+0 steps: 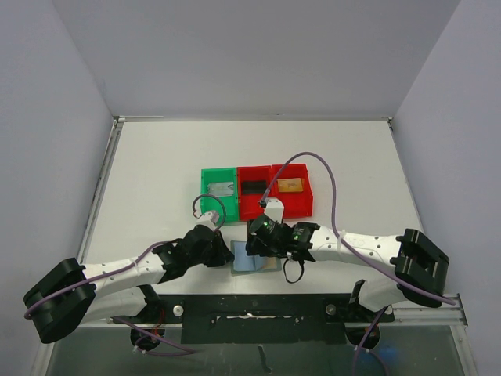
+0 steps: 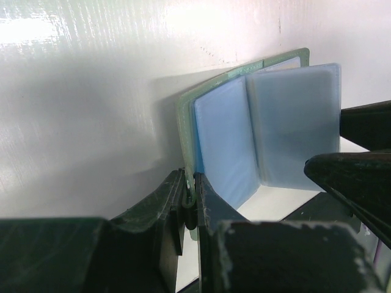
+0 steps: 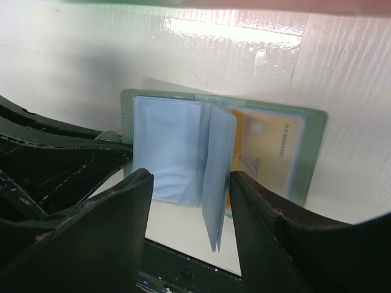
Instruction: Take the credit cards out of the card holder
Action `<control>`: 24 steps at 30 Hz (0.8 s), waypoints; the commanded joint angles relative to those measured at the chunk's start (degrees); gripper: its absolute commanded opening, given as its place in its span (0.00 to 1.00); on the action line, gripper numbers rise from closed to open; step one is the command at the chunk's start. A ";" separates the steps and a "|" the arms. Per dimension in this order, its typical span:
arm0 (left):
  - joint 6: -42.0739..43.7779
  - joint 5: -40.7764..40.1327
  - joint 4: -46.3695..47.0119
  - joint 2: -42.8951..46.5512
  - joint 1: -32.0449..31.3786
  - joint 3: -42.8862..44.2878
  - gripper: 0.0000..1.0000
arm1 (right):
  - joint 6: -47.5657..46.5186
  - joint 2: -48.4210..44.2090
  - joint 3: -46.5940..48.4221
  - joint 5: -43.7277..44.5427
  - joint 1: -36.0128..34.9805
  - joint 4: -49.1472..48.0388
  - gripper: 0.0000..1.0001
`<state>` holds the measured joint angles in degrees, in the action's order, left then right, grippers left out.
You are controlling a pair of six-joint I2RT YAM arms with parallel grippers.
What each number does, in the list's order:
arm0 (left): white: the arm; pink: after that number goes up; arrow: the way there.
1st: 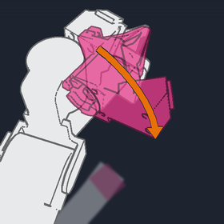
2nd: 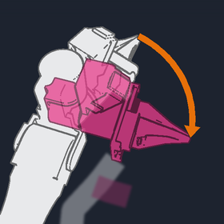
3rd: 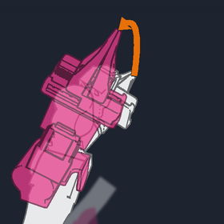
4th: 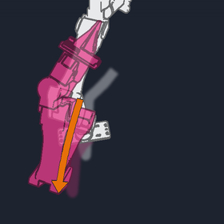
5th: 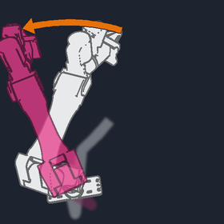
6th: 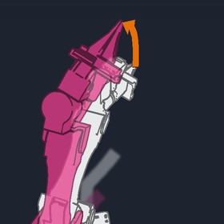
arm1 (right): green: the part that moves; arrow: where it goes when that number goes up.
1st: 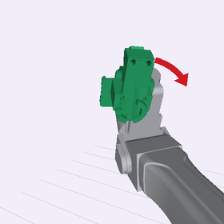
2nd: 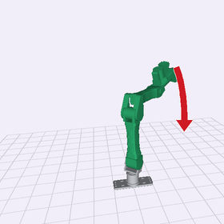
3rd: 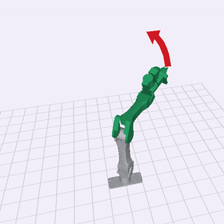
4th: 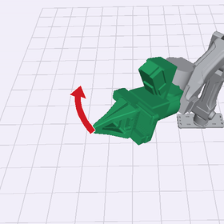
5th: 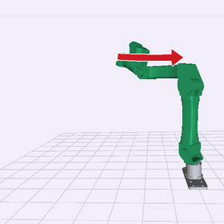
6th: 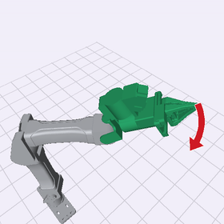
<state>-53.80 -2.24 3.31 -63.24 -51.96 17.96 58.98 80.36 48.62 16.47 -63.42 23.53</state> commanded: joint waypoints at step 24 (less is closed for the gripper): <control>-0.21 0.75 2.67 0.75 -0.05 1.29 0.00 | 3.68 10.52 7.15 6.64 -0.21 10.79 0.65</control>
<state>-53.82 -2.02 3.29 -63.22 -51.96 17.96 61.98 90.15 53.69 21.50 -63.42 35.27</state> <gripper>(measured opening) 0.090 0.651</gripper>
